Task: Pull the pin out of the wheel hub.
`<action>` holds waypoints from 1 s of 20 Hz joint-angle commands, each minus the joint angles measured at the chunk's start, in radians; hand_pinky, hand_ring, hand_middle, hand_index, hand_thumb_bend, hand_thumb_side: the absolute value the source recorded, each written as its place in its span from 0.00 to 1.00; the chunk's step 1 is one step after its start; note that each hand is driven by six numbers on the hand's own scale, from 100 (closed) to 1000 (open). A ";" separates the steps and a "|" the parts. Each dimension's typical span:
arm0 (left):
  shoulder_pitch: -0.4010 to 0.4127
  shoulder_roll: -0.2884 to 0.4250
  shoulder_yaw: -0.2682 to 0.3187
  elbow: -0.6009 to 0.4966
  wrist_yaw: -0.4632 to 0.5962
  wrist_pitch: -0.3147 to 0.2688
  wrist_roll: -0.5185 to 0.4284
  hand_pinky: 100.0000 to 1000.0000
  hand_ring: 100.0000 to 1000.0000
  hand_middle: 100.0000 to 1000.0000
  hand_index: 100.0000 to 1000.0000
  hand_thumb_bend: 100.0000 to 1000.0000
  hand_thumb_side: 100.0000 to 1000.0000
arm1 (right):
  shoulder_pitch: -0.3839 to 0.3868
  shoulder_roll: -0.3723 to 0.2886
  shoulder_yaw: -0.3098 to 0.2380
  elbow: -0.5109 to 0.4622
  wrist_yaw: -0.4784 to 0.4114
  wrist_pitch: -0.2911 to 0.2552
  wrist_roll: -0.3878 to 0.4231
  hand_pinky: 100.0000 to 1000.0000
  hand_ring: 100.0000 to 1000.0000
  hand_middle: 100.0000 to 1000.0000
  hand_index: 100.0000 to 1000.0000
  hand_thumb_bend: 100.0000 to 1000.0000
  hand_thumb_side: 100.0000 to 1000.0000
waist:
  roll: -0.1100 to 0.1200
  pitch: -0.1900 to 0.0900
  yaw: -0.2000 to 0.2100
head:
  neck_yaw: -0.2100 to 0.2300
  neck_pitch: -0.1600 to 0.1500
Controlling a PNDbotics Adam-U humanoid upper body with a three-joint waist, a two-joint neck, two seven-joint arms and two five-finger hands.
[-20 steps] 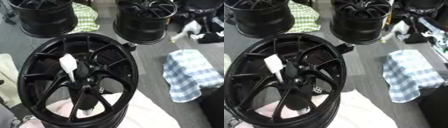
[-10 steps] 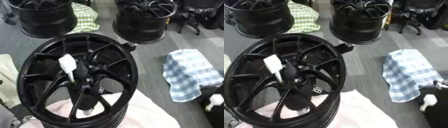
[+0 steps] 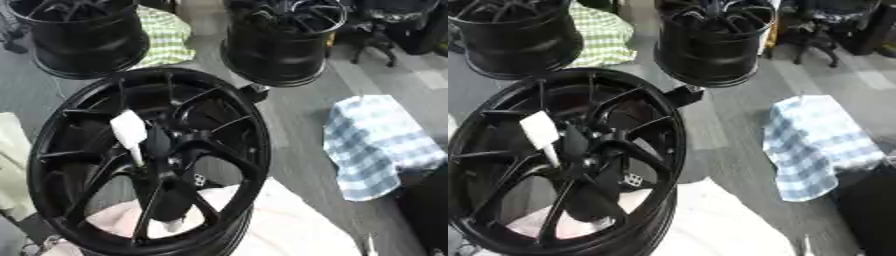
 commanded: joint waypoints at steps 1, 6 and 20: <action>-0.005 0.020 0.014 -0.013 0.005 -0.005 -0.001 0.51 0.85 0.59 0.78 0.00 0.80 | -0.002 0.036 -0.025 -0.207 0.182 0.030 -0.076 0.69 0.64 0.68 0.85 0.25 0.17 | 0.000 -0.011 -0.003 | 0.006 -0.002; 0.004 0.018 0.010 -0.011 -0.001 -0.011 -0.001 0.51 0.85 0.59 0.78 0.00 0.80 | -0.091 0.127 0.045 -0.549 0.409 0.050 -0.082 0.67 0.61 0.64 0.84 0.20 0.19 | 0.004 -0.011 -0.004 | 0.024 -0.002; 0.019 0.019 0.000 -0.001 -0.009 -0.035 -0.001 0.50 0.23 0.59 0.78 0.00 0.81 | -0.187 0.215 0.202 -0.605 0.523 0.057 0.025 0.66 0.57 0.58 0.81 0.14 0.17 | 0.014 -0.011 -0.017 | 0.079 -0.002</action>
